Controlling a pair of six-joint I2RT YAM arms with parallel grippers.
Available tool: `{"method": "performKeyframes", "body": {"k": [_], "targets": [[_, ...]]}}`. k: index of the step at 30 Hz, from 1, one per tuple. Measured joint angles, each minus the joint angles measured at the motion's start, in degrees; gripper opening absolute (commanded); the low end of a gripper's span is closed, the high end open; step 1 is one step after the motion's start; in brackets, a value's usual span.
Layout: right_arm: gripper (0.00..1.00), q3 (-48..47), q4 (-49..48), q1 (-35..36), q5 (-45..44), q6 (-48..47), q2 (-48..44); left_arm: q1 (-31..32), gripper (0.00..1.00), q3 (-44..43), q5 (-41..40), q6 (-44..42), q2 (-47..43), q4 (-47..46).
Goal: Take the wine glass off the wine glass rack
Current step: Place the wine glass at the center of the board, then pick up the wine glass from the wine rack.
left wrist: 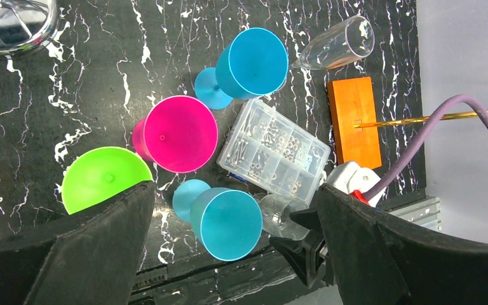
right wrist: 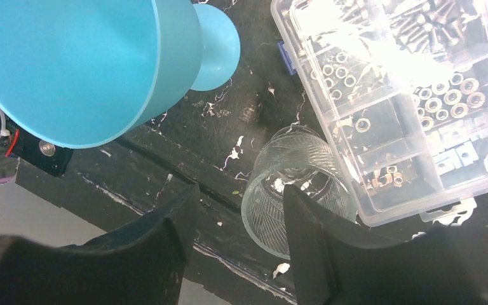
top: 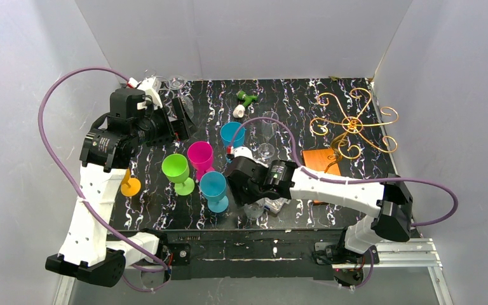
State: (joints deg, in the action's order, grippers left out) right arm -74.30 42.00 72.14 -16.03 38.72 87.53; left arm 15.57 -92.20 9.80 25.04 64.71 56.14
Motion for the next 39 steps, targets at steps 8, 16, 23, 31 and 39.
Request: {"method": "performKeyframes", "body": {"k": [8,16,23,31,39], "targets": [[0.69,-3.4,3.6,0.0,-2.5,-1.6,-0.8,0.0,0.98,-0.1,-1.5,0.0,0.1,0.1],[0.79,-12.8,6.2,-1.1,-6.3,-6.3,-0.9,0.0,0.98,-5.5,-8.4,-0.5,3.6,1.4],[0.88,-16.7,6.2,-10.7,-3.4,-11.4,-0.9,0.0,0.98,-15.2,-17.0,-1.4,9.9,3.1],[0.98,-18.2,6.0,-19.1,2.0,-15.1,-0.9,0.0,0.98,-28.4,-26.6,-3.8,20.1,5.4],[0.98,-18.2,6.1,-22.0,5.7,-16.9,-2.7,-0.3,0.98,-36.5,-31.9,-6.1,28.9,6.4]]}}
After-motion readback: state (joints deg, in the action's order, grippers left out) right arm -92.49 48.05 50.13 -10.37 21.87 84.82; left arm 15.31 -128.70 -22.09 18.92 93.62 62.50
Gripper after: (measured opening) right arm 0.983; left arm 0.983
